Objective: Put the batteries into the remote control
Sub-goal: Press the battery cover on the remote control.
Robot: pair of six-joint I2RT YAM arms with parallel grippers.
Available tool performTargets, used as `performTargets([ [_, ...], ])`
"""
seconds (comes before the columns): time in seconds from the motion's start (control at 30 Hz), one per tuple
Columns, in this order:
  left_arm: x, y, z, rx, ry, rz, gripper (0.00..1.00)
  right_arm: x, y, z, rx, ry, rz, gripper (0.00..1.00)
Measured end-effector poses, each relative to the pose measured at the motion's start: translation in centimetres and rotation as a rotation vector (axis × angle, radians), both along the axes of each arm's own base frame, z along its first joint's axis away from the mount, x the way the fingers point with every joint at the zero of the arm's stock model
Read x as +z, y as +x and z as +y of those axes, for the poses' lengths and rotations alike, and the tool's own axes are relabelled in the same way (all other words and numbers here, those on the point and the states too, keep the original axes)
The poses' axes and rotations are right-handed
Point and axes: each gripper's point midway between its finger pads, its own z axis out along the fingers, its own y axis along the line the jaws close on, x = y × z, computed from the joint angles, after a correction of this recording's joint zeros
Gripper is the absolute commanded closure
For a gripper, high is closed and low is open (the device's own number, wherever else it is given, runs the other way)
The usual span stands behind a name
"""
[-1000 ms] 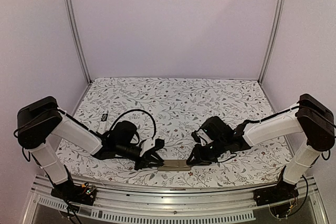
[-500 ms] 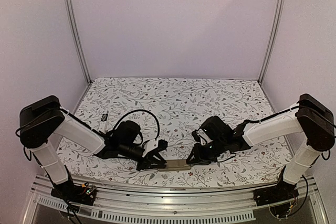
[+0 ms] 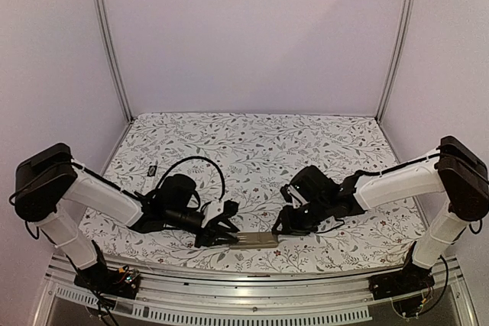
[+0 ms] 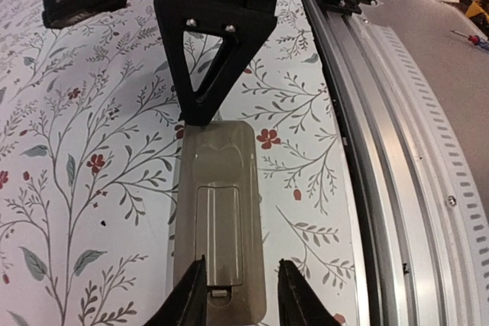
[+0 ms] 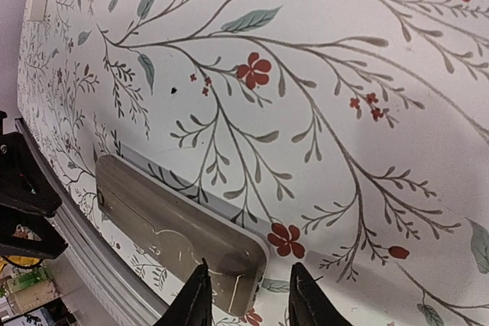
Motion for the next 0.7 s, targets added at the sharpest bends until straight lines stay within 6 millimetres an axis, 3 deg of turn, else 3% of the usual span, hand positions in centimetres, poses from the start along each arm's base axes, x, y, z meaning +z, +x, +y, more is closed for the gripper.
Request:
performTargets([
  [0.1,2.4,0.4,0.4,0.027,-0.075,-0.03,0.68,0.8,0.8,-0.2,-0.002,-0.034,-0.042,0.71],
  [0.23,5.1,2.2,1.8,0.129,-0.17,-0.072,0.66,2.8,2.0,0.4,0.036,-0.059,-0.128,0.89],
  [0.33,6.1,4.1,3.6,0.263,-0.209,-0.096,0.63,5.5,2.1,2.9,0.136,-0.019,-0.221,1.0],
  [0.47,7.5,5.7,6.0,0.424,-0.255,-0.146,0.57,8.4,0.6,8.1,0.326,0.062,-0.33,1.0],
  [0.57,9.0,6.3,7.8,0.524,-0.306,-0.2,0.54,7.3,-0.7,10.1,0.435,0.082,-0.339,1.0],
  [0.7,10.4,7.1,9.7,0.631,-0.351,-0.253,0.54,3.9,-1.7,10.0,0.504,0.045,-0.285,1.0],
])
